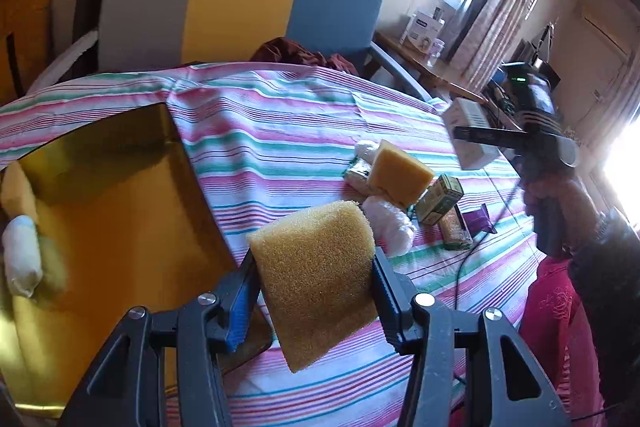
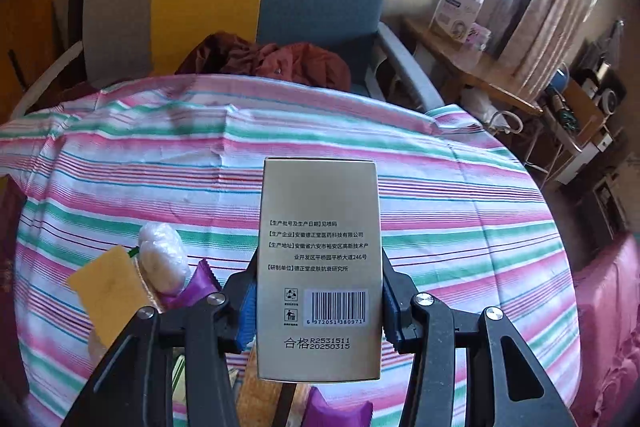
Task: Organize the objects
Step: 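Place the yellow sponge in the gold tray with the left tool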
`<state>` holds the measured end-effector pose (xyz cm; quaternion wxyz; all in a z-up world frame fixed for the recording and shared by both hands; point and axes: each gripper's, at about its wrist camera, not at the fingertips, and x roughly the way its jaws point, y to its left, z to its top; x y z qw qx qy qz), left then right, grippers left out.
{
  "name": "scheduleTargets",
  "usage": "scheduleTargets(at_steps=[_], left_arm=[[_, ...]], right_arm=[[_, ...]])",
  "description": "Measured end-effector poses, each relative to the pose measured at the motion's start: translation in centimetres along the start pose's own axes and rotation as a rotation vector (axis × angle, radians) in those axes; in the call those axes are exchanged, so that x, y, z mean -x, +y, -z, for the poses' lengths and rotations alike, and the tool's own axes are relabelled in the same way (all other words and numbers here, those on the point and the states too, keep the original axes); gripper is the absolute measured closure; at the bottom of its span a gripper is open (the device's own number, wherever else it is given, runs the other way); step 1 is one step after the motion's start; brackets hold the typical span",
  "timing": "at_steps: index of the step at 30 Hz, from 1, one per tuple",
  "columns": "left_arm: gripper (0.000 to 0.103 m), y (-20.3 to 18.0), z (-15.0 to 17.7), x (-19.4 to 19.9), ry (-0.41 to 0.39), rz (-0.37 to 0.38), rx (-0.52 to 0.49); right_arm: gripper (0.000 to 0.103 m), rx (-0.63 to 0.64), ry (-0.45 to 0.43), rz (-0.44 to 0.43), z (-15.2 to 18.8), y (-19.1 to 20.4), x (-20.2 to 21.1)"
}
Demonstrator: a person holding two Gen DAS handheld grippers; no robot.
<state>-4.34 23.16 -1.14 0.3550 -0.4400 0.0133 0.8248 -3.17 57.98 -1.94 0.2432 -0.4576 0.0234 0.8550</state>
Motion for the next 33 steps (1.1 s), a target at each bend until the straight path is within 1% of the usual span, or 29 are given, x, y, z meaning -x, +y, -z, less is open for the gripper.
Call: scheduleTargets(at_steps=[2, 5, 8, 9, 10, 12, 14, 17, 19, 22, 25, 27, 30, 33], left_arm=[[0.050, 0.6, 0.4, 0.7, -0.009, -0.007, 0.010], [0.050, 1.9, 0.9, 1.7, -0.019, -0.024, 0.030], [0.050, 3.4, 1.6, 2.9, -0.031, -0.049, 0.057], [0.050, 4.3, 1.9, 3.4, -0.035, -0.063, 0.074], [0.050, 4.7, 2.1, 3.8, -0.038, -0.074, 0.085], [0.050, 6.3, 2.9, 4.7, -0.044, -0.108, 0.114], [0.050, 8.3, 3.6, 5.8, -0.046, -0.153, 0.145], [0.050, 11.6, 4.7, 7.1, -0.042, -0.239, 0.188], [0.050, 13.9, 5.4, 7.5, -0.026, -0.298, 0.223], [0.050, 16.3, 6.1, 7.8, 0.001, -0.371, 0.226], [0.050, 18.1, 6.8, 6.9, 0.054, -0.416, 0.224], [0.050, 18.9, 7.3, 6.3, 0.080, -0.429, 0.222], [0.047, 19.3, 8.0, 5.7, 0.099, -0.421, 0.225], [0.044, 18.6, 8.0, 5.5, 0.098, -0.447, 0.180]], right_arm=[[0.053, -0.015, -0.037, -0.016, 0.3, 0.1, 1.8], [0.053, -0.021, -0.093, -0.074, 0.9, 1.1, 4.7], [0.053, -0.016, -0.128, -0.190, 2.0, 3.2, 7.3], [0.053, -0.013, -0.129, -0.248, 2.5, 4.2, 7.9], [0.053, -0.001, -0.129, -0.289, 3.1, 5.3, 8.4], [0.053, 0.036, -0.124, -0.342, 4.2, 7.6, 8.8], [0.053, 0.077, -0.097, -0.412, 5.4, 10.3, 8.7], [0.053, 0.161, -0.061, -0.460, 7.3, 14.3, 8.1], [0.053, 0.197, -0.033, -0.491, 8.5, 16.4, 7.2], [0.053, 0.220, 0.007, -0.513, 10.3, 18.2, 5.4], [0.053, 0.254, 0.038, -0.491, 11.0, 18.9, 4.0], [0.053, 0.257, 0.048, -0.484, 11.0, 18.7, 3.5], [0.053, 0.250, 0.049, -0.483, 11.0, 18.5, 3.4], [0.053, 0.246, 0.057, -0.486, 10.8, 18.8, 3.1]])
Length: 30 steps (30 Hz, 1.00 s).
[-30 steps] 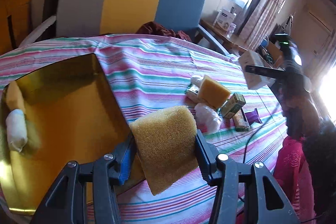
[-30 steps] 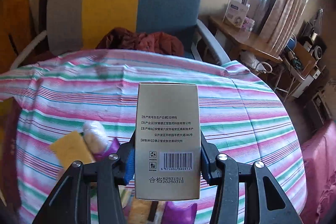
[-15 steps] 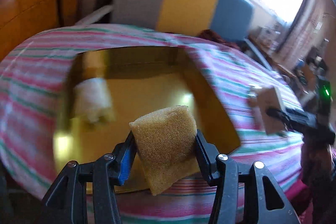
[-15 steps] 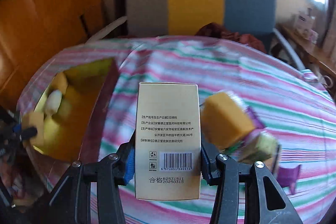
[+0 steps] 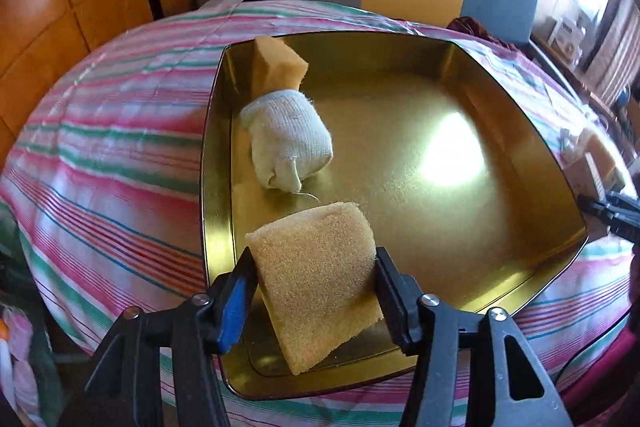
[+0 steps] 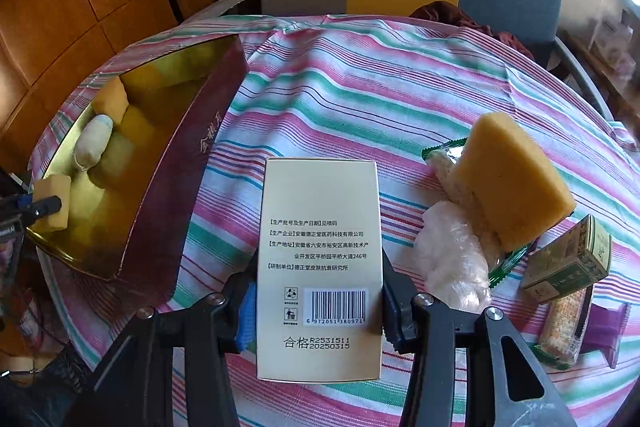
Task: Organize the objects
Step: 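Place the yellow sponge in the gold tray with the left tool, then lower the white barcode box into the gold tray and open the right tool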
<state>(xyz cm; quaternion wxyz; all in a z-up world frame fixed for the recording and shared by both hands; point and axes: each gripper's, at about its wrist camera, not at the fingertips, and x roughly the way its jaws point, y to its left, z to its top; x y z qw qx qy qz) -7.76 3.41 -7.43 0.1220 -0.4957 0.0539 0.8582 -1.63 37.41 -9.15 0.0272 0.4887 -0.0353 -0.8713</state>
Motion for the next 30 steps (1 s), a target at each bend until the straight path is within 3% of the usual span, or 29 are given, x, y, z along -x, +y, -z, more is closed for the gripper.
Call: scheduleTargets(at_steps=[5, 7, 15, 21, 26, 30], left_arm=[[0.039, -0.3, 0.1, 0.6, -0.010, -0.002, -0.006], [0.030, -0.4, 0.1, 1.3, -0.032, -0.008, -0.014], [0.030, 1.3, 0.1, 3.8, -0.098, -0.007, 0.062], [0.031, 3.7, 0.3, 6.0, -0.173, 0.016, 0.160], [0.031, 5.4, 0.8, 6.1, -0.159, 0.032, 0.246], [0.036, 6.4, 1.3, 6.1, -0.161, 0.047, 0.283]], right_arm=[[0.053, -0.001, 0.003, 0.000, 0.0, 0.1, -0.1], [0.053, -0.004, 0.003, -0.001, 0.0, 0.0, -0.1], [0.053, -0.024, -0.004, 0.011, 0.1, -0.3, 0.0], [0.053, -0.098, -0.061, 0.031, -0.6, -1.2, 2.2], [0.053, -0.090, -0.113, 0.014, -2.4, 2.2, 5.0], [0.053, -0.010, -0.133, -0.088, -4.6, 7.9, 6.0]])
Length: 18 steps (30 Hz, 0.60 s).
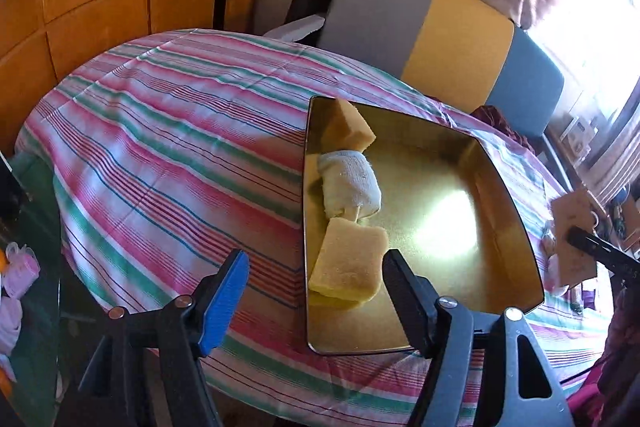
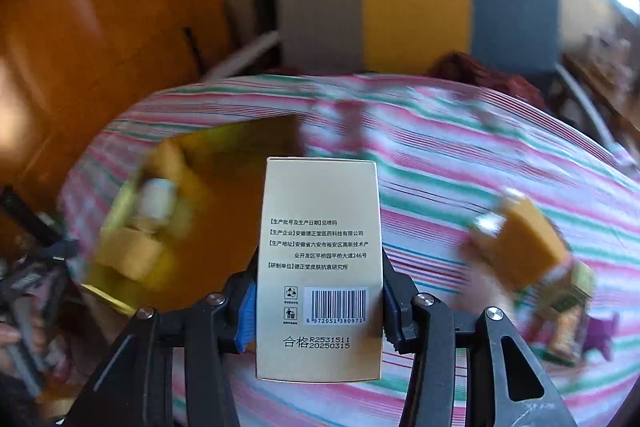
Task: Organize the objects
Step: 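Lower the white barcode box into the gold tray and open the right tool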
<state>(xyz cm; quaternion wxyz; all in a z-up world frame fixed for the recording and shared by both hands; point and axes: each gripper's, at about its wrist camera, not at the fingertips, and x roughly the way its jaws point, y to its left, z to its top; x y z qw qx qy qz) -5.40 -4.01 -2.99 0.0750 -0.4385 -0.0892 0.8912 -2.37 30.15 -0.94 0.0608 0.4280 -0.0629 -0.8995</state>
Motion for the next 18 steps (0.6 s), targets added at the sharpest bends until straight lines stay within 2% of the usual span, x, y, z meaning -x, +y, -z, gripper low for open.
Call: scheduleTargets(at_steps=[4, 7, 12, 13, 15, 18], left_arm=[[0.037, 0.8, -0.1, 0.7, -0.027, 0.007, 0.028], [0.037, 1.6, -0.1, 0.9, -0.036, 0.005, 0.047], [0.038, 2.5, 0.4, 0.3, -0.020, 0.010, 0.073], [0.038, 2.6, 0.4, 0.3, -0.020, 0.011, 0.074], [0.038, 2.8, 0.5, 0.1, -0.019, 0.012, 0.078], [0.038, 3.2, 0.6, 0.0, -0.018, 0.016, 0.090]], right_arm=[[0.053, 0.093, 0.055, -0.064, -1.1, 6.1, -2.5], [0.053, 0.153, 0.144, -0.061, -1.1, 10.1, -6.2], [0.051, 0.147, 0.274, -0.027, 0.0, 13.9, -11.6], [0.051, 0.140, 0.289, -0.039, 0.3, 14.4, -12.2], [0.050, 0.140, 0.308, -0.121, 1.1, 15.9, -12.9], [0.037, 0.136, 0.326, -0.197, 2.2, 17.3, -13.4]])
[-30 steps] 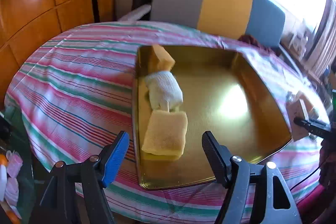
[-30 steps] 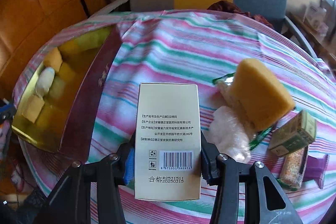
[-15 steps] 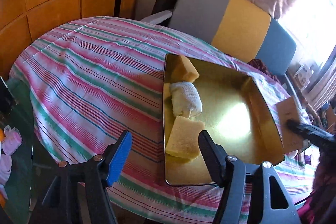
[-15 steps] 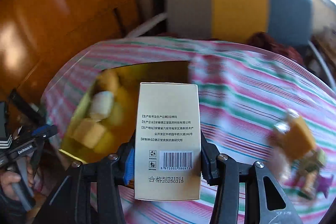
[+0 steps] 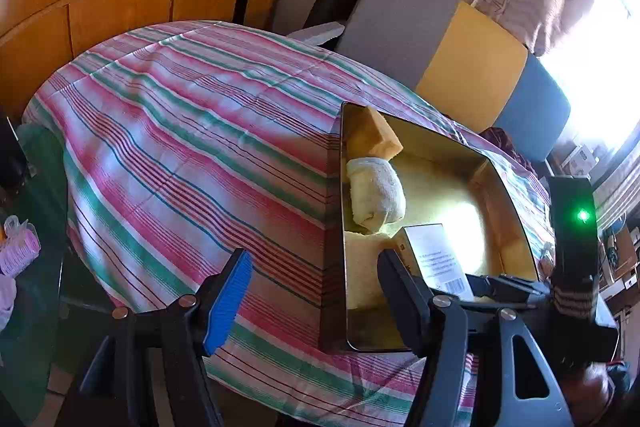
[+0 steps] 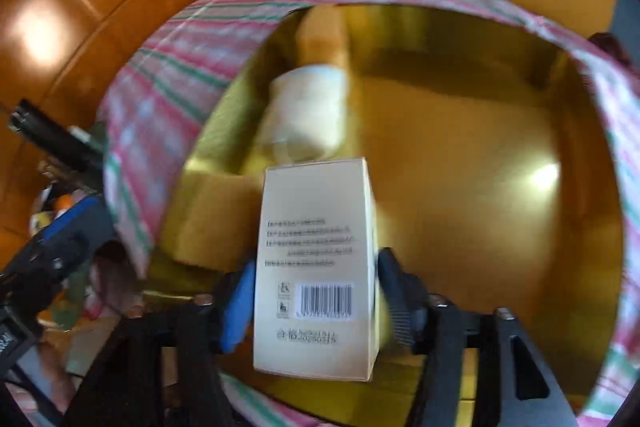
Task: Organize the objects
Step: 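Lower the white barcode box into the gold tray and open the right tool, then grasp the clear plastic-wrapped bundle with the left tool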
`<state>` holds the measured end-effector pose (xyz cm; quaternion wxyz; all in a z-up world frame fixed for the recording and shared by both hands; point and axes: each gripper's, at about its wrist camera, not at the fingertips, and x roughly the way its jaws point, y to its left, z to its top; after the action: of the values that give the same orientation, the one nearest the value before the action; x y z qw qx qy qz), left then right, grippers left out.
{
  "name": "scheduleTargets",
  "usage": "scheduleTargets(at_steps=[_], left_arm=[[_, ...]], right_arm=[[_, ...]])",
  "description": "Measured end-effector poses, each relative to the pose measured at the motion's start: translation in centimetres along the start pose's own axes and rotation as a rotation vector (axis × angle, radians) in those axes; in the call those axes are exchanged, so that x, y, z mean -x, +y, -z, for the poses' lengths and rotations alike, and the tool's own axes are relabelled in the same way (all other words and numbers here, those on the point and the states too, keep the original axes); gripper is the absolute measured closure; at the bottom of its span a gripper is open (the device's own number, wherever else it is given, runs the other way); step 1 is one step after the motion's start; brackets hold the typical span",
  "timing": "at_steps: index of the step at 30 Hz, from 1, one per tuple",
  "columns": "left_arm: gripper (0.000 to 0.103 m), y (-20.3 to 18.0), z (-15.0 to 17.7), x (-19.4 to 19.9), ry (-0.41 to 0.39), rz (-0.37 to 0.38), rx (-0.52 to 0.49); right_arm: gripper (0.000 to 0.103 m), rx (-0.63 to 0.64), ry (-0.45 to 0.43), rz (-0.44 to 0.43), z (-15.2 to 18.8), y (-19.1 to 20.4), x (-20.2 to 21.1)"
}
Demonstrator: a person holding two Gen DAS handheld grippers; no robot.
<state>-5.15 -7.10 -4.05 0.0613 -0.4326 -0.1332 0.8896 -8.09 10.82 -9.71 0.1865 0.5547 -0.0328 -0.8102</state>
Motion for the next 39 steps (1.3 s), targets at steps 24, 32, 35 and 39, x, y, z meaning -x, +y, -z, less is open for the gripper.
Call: scheduleTargets(at_steps=[24, 32, 35, 39], left_arm=[[0.038, -5.5, 1.3, 1.8, -0.053, -0.020, -0.176], [0.038, -9.2, 2.2, 2.4, -0.060, -0.001, -0.286], [0.038, -10.7, 2.6, 2.3, -0.052, 0.015, -0.323], [0.038, -12.6, 3.0, 2.0, -0.039, 0.033, -0.367]], right_arm=[[0.014, 0.011, -0.283, 0.134, 3.2, -2.1, 8.0], [0.012, -0.003, -0.346, 0.217, 5.3, -4.9, 11.2], [0.012, -0.026, -0.367, 0.240, 6.0, -6.4, 12.5], [0.012, -0.057, -0.391, 0.283, 6.9, -8.7, 14.4]])
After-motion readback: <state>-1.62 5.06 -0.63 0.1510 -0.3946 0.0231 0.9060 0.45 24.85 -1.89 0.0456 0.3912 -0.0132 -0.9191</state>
